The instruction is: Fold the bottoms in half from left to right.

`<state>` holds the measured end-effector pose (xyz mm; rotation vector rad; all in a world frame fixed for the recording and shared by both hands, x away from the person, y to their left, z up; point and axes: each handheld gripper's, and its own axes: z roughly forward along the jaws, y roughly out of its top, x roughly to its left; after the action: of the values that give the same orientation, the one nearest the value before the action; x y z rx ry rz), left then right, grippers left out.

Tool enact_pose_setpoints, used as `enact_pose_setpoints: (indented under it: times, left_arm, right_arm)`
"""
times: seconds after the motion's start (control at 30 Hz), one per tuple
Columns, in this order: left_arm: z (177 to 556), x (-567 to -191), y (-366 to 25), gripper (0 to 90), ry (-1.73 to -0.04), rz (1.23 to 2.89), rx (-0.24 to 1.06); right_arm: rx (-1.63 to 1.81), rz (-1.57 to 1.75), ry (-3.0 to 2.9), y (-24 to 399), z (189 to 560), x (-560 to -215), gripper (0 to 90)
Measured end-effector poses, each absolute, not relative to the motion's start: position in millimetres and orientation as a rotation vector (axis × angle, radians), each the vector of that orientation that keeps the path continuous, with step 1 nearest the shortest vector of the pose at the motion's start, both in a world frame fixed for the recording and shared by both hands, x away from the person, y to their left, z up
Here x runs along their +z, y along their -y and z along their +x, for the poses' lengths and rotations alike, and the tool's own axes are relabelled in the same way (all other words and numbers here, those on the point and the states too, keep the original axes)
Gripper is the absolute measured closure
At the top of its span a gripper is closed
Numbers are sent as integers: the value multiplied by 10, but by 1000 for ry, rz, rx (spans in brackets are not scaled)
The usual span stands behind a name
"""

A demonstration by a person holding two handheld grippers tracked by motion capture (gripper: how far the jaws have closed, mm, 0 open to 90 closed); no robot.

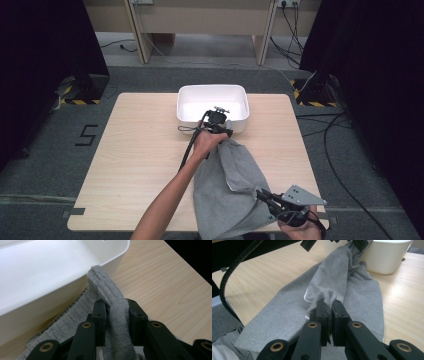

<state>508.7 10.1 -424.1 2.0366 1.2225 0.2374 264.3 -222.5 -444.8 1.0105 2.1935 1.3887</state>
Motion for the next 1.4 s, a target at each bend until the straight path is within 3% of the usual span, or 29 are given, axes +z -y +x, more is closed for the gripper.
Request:
enact_pose_setpoints:
  times: [0.33, 0.6, 0.97, 1.4]
  left_arm:
    - [5064, -4215, 35, 465, -1194, 1985, 208]
    - [5011, -4095, -117, 453, -1178, 1975, 238]
    - [4836, -4109, -567, 452, -1170, 1957, 282]
    - [4608, -4564, -1021, 454, -1236, 1940, 295]
  right_arm:
    - [1338, 1088, -2192, 2354, 2658, -4502, 704]
    - [1327, 1094, -2162, 2395, 2685, -4431, 639]
    - [1218, 1029, -2296, 2168, 2814, -4576, 630]
    - [968, 952, -2436, 2065, 2862, -4872, 663]
